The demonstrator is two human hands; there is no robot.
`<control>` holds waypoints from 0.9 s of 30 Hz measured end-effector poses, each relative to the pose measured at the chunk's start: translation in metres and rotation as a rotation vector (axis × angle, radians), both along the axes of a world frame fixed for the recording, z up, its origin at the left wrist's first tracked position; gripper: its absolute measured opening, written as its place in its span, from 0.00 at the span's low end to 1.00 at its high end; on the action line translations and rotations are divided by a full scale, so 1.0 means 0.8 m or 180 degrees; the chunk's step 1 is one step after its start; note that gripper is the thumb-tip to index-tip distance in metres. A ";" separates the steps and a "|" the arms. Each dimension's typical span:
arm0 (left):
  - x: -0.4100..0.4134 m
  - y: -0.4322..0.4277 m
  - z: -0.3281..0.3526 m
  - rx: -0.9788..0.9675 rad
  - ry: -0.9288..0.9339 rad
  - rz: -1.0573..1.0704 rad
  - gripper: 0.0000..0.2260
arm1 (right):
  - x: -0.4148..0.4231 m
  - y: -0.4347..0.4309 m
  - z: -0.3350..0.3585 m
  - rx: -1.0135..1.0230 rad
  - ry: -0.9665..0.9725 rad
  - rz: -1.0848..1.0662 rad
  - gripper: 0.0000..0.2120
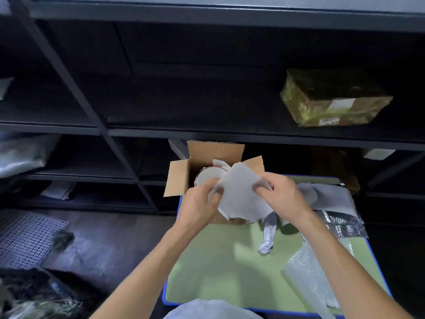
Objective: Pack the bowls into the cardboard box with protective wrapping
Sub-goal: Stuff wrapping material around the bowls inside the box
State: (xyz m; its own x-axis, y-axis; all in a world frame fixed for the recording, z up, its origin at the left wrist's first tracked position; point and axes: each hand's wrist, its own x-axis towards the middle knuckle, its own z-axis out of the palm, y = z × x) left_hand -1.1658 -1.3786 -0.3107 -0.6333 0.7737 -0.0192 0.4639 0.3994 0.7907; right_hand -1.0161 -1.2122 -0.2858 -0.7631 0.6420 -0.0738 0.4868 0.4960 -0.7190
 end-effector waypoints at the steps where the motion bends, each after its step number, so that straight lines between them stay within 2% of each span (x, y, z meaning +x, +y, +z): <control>1: -0.009 -0.005 0.001 0.0029 0.0037 -0.0011 0.09 | -0.011 -0.005 0.005 0.0076 0.0045 0.0001 0.09; 7: -0.055 -0.031 0.006 0.0259 0.0091 0.0081 0.13 | -0.071 -0.029 0.033 0.0725 0.0354 0.0002 0.13; 12: -0.069 -0.038 0.006 0.0238 0.0157 0.0082 0.15 | -0.116 -0.038 0.040 0.1182 0.0100 0.0086 0.13; 18: -0.072 -0.048 -0.025 -0.0024 0.0061 0.0174 0.21 | -0.155 -0.029 0.036 0.1113 0.0030 0.0213 0.18; 21: -0.079 -0.056 -0.038 -0.0095 0.0186 0.0268 0.18 | -0.171 -0.026 0.030 0.1015 0.0046 0.0331 0.19; 24: -0.089 -0.056 -0.051 -0.0210 0.0328 0.0325 0.11 | -0.188 -0.021 0.023 0.1190 -0.0264 0.0717 0.21; 27: -0.092 -0.053 -0.057 -0.0271 0.0329 0.0265 0.16 | -0.202 -0.016 0.016 0.1508 -0.0587 0.1205 0.21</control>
